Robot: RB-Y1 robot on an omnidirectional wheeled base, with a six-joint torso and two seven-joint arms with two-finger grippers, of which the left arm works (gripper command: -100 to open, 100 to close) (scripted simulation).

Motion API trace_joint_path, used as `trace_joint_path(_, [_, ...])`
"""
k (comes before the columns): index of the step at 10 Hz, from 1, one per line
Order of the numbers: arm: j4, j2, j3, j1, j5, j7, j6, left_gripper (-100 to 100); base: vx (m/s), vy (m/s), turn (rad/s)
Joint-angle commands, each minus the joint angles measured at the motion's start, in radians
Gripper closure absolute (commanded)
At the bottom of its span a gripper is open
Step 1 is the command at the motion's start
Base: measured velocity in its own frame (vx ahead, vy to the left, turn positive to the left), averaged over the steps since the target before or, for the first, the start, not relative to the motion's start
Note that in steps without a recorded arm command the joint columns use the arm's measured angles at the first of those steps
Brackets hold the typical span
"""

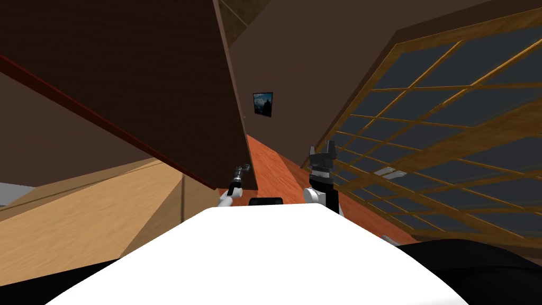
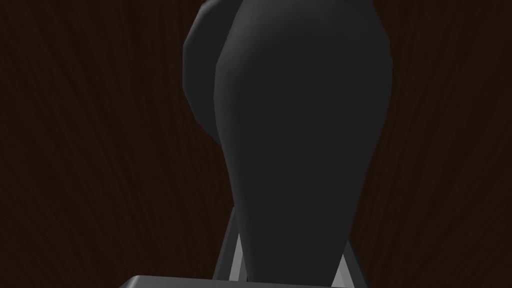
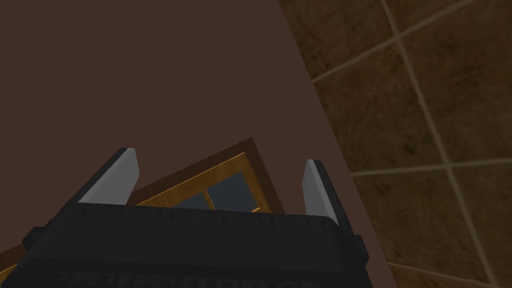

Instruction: Push the door open

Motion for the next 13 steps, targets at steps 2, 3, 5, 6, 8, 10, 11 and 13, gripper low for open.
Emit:
trace_joint_path(2, [0.000,-0.010,-0.037,-0.004,0.037,-0.034,0.021,100,-0.172,0.029,-0.209])
trace_joint_path(3, [-0.001,-0.009,-0.045,-0.006,0.051,-0.045,0.028,100,-0.204,0.029,-0.219])
trace_joint_path(5, [-0.004,-0.007,-0.066,-0.010,0.086,-0.074,0.046,100,-0.129,0.052,-0.195])
trace_joint_path(6, [-0.005,-0.006,-0.077,-0.012,0.104,-0.088,0.055,100,-0.083,0.056,-0.212])
trace_joint_path(8, [-0.007,-0.005,-0.087,-0.014,0.122,-0.103,0.064,100,-0.046,0.038,-0.112])
trace_joint_path(10, [-0.008,-0.004,-0.092,-0.015,0.131,-0.110,0.069,100,-0.036,0.029,-0.089])
trace_joint_path(11, [-0.008,-0.004,-0.092,-0.015,0.131,-0.110,0.069,100,-0.010,0.000,0.010])
trace_joint_path(13, [-0.010,-0.002,-0.108,-0.018,0.157,-0.132,0.083,100,-0.037,0.026,-0.122])
